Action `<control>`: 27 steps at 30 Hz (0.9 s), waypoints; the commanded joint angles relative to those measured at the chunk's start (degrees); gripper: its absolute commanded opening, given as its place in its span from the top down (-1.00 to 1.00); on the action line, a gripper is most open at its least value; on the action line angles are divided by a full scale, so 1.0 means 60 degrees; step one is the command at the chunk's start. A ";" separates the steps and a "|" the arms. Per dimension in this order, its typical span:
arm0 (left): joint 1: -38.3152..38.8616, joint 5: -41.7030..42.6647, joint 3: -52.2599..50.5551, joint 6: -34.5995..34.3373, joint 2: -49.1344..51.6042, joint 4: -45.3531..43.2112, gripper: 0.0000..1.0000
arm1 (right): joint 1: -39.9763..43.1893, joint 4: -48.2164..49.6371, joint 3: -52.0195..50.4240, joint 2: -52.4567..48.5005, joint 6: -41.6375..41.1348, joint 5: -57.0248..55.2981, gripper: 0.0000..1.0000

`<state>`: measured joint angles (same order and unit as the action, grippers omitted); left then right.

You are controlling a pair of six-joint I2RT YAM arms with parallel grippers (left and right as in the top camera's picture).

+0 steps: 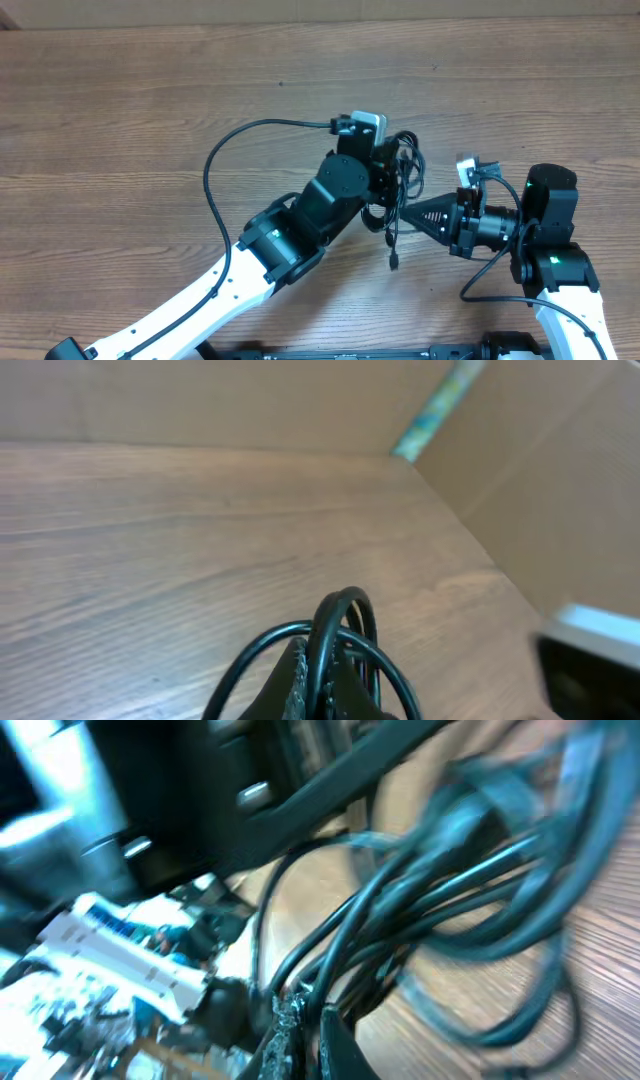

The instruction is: Untangle cables

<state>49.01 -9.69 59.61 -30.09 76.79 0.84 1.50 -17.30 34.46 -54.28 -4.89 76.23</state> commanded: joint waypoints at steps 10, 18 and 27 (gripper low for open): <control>-0.0168 -0.0189 0.0215 -0.0069 0.0062 0.0204 0.92 | -0.0051 0.0102 0.0178 0.0033 0.1107 0.1698 0.92; -0.0168 0.0954 0.0215 0.0022 0.0055 0.0117 0.91 | -0.0040 0.0033 0.0178 0.0033 -0.0477 -0.1158 0.05; -0.0168 0.2102 0.0215 0.0044 0.0055 -0.0004 0.92 | -0.0044 0.0040 0.0178 0.0033 -0.0463 -0.2116 -0.26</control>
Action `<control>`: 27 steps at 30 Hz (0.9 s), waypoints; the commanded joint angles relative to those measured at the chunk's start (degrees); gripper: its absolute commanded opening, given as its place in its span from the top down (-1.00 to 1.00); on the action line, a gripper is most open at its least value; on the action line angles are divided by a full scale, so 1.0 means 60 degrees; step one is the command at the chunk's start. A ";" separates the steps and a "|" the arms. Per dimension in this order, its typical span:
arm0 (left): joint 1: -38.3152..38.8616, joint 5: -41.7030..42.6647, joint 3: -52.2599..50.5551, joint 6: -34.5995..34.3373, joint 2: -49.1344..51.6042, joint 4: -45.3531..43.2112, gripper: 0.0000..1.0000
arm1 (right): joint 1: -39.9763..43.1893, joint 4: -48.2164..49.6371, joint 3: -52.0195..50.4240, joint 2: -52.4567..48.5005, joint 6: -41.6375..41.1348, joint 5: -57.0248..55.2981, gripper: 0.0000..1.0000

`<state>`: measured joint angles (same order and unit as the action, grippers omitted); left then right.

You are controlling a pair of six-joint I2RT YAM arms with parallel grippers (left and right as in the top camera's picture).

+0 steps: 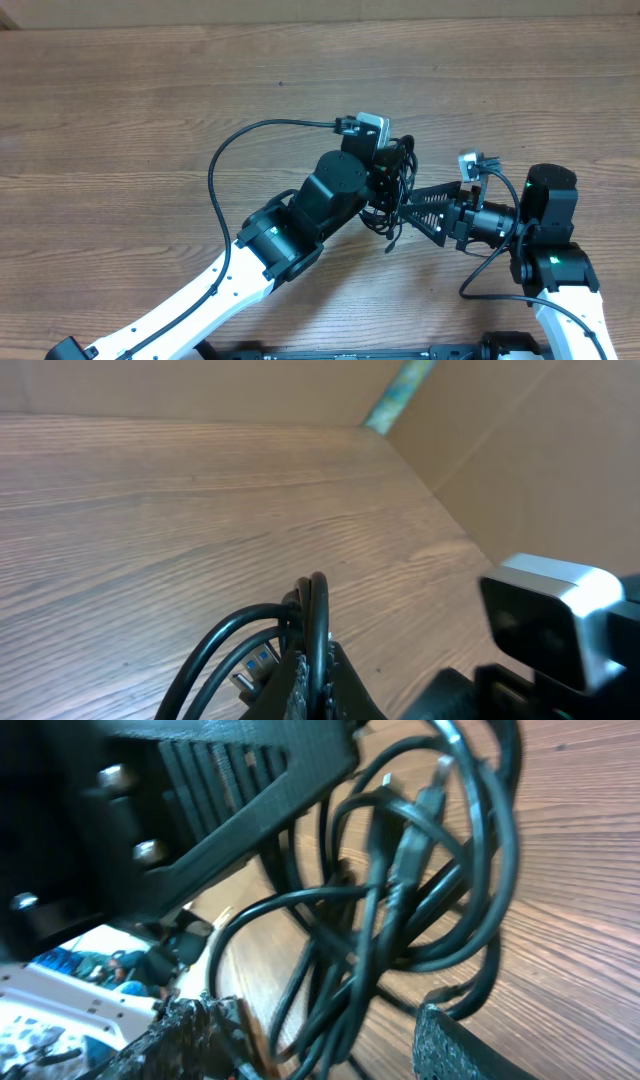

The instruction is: Untangle cables

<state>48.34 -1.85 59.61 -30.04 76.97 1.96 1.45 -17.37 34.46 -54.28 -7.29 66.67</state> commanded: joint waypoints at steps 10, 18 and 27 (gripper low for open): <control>-0.0051 0.1701 0.0215 -0.0186 0.0025 -0.0382 0.92 | -0.0036 0.0091 0.0178 0.0033 -0.0033 -0.0681 0.10; -0.0047 0.2346 0.0215 -0.0648 0.0029 -0.0433 0.92 | -0.0036 0.0124 0.0178 0.0033 -0.0033 -0.0681 0.42; -0.0047 0.2386 0.0215 -0.0641 0.0029 -0.0441 0.92 | -0.0036 0.0160 0.0178 0.0033 -0.0033 -0.0470 0.92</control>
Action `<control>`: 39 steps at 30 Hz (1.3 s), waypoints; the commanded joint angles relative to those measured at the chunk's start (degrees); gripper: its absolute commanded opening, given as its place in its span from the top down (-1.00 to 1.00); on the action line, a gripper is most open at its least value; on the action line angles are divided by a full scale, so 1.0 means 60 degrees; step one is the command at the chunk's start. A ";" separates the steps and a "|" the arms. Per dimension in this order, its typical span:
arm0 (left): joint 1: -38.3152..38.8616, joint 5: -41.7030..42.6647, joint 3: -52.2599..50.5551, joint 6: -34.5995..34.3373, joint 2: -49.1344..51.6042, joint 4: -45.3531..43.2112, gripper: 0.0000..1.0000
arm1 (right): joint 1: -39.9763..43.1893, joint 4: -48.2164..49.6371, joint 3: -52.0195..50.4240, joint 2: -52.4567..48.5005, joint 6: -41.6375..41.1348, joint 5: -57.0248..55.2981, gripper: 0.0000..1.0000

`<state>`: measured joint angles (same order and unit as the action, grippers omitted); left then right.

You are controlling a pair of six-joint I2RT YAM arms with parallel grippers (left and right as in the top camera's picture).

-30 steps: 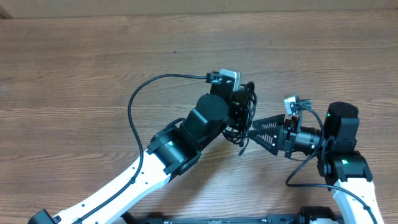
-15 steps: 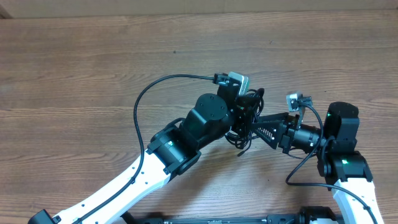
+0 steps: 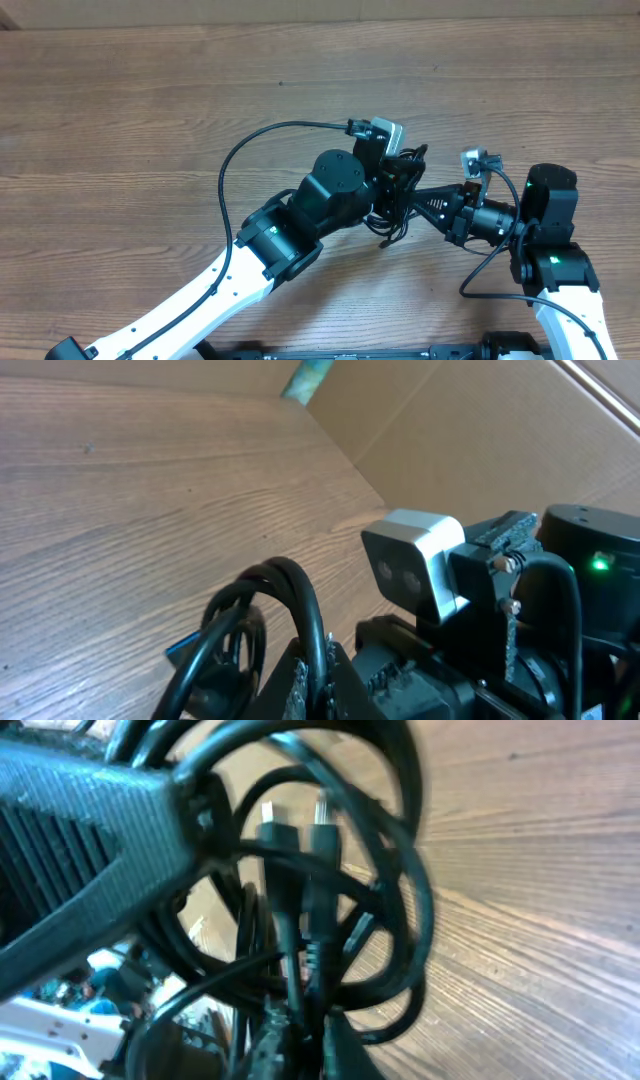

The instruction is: Untangle cables

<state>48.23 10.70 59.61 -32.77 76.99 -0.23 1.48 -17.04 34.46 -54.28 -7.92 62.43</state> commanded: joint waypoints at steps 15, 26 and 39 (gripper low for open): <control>-0.0055 -0.2149 0.0215 -0.0178 0.0025 0.0000 0.92 | -0.0040 -0.0335 0.0171 0.0033 0.1413 0.2732 0.92; -0.0055 -0.2820 0.0215 -0.0178 0.0025 0.0379 0.92 | -0.0040 -0.0146 0.0168 0.0033 0.2499 0.4397 0.92; -0.0426 -0.2721 0.0219 -0.0182 -0.0120 0.0397 0.91 | -0.0040 -0.0299 0.0168 0.0033 0.1191 0.2874 0.34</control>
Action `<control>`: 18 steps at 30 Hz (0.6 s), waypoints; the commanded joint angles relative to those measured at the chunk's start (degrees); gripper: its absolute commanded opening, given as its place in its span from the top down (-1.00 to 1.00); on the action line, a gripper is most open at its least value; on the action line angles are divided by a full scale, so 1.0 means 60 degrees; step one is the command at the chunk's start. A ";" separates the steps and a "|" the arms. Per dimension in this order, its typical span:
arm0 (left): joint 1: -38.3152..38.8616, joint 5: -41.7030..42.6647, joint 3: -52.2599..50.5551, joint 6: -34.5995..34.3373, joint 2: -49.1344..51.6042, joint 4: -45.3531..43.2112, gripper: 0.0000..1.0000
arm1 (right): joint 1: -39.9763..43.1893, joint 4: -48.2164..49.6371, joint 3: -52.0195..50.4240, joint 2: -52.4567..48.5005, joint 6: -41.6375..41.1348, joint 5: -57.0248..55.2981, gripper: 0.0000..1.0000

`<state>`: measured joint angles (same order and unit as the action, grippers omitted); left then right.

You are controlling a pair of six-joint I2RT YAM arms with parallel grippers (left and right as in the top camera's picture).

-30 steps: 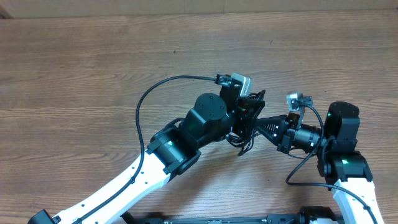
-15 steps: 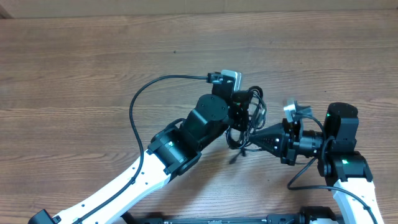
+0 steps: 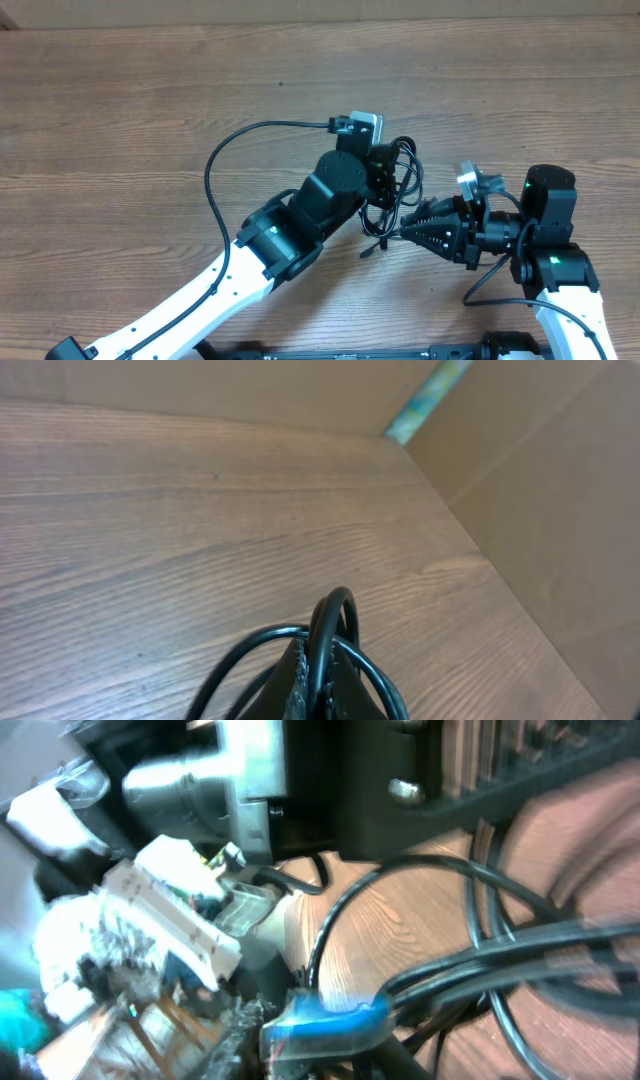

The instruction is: Untangle cables

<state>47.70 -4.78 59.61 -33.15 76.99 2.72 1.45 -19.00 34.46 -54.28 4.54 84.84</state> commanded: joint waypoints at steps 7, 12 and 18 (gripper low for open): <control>-0.1005 0.0889 0.0219 -0.0036 -0.0958 -0.0066 0.92 | -0.0036 -0.0189 0.0168 0.0033 -0.1585 -0.2408 -0.30; -0.1151 0.1228 0.0219 0.0248 -0.1494 -0.0066 0.91 | -0.0036 -0.0725 0.0168 0.0033 -0.1585 -0.3155 -0.50; -0.1151 0.1231 0.0219 0.0827 -0.2040 0.0015 0.91 | -0.0036 -0.0820 0.0168 0.0033 -0.1628 -0.3428 -0.65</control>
<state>41.10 1.50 59.61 -31.35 67.42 2.85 1.45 -24.05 34.46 -54.28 -4.73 66.72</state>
